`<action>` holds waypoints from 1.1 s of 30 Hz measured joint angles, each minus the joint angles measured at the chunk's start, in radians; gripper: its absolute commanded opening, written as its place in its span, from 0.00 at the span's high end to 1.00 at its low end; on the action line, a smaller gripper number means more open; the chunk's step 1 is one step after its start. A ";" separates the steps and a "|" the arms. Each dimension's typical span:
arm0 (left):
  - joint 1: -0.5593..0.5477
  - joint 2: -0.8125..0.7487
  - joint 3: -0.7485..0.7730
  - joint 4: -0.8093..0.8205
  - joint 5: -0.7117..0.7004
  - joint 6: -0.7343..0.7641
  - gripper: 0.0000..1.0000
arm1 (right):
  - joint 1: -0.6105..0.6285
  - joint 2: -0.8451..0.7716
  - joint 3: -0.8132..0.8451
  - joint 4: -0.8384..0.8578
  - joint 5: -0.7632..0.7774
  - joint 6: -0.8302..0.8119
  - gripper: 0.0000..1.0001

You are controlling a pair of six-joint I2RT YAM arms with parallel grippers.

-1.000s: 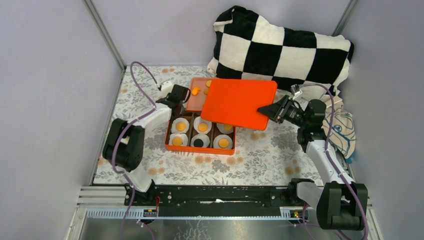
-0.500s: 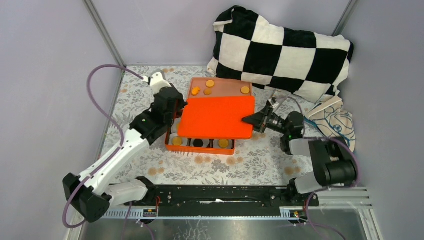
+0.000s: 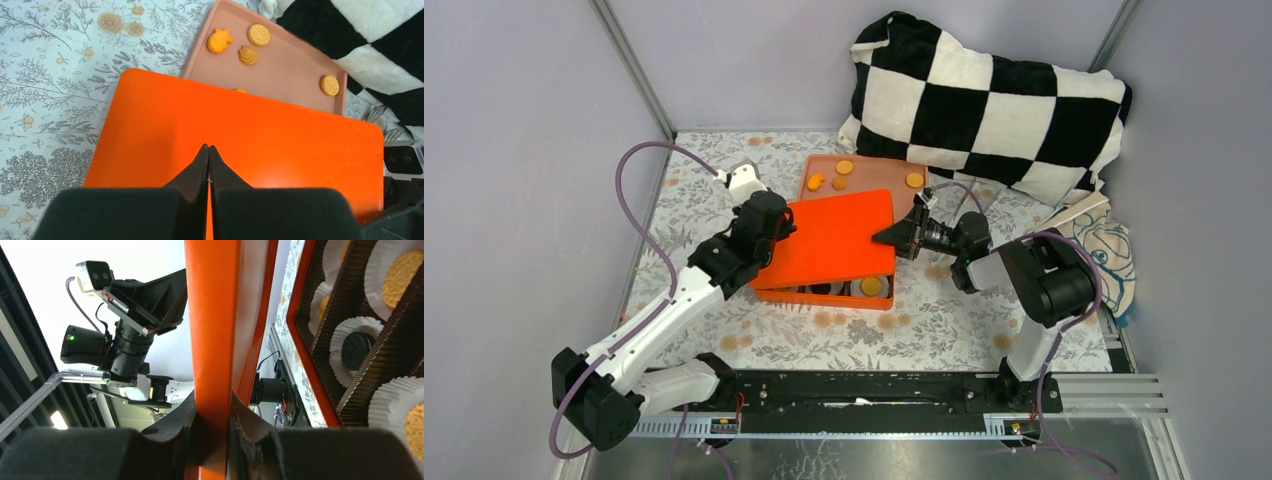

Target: Pack the cookies

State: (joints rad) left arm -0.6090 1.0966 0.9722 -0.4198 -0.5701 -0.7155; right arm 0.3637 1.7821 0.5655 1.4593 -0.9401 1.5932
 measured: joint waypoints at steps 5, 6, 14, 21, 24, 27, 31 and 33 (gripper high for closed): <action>0.000 0.005 -0.023 0.000 0.000 0.001 1.00 | 0.023 0.098 0.026 0.014 0.016 -0.011 1.00; 0.000 0.007 -0.025 0.001 0.000 0.003 1.00 | 0.025 0.116 0.028 0.013 0.019 -0.016 1.00; 0.000 0.026 -0.027 0.003 0.000 0.016 1.00 | 0.032 0.166 0.024 0.027 0.043 -0.060 1.00; 0.000 0.039 -0.047 0.020 0.010 0.017 1.00 | 0.021 0.166 -0.027 0.047 0.060 -0.084 0.99; 0.000 0.040 -0.085 0.047 0.033 0.018 1.00 | -0.005 0.167 -0.054 0.051 0.053 -0.094 0.91; -0.003 0.046 -0.140 0.082 0.057 0.014 1.00 | -0.042 0.176 -0.079 0.055 0.030 -0.104 0.81; -0.010 0.074 -0.231 0.128 0.094 0.000 1.00 | -0.097 0.191 -0.109 0.056 -0.005 -0.122 0.68; -0.014 0.098 -0.270 0.146 0.113 -0.011 1.00 | -0.116 0.192 -0.114 0.054 -0.005 -0.133 0.59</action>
State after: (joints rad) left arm -0.6228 1.1942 0.7021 -0.2733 -0.4568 -0.7269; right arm 0.2474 1.9743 0.4511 1.5135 -0.9451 1.4605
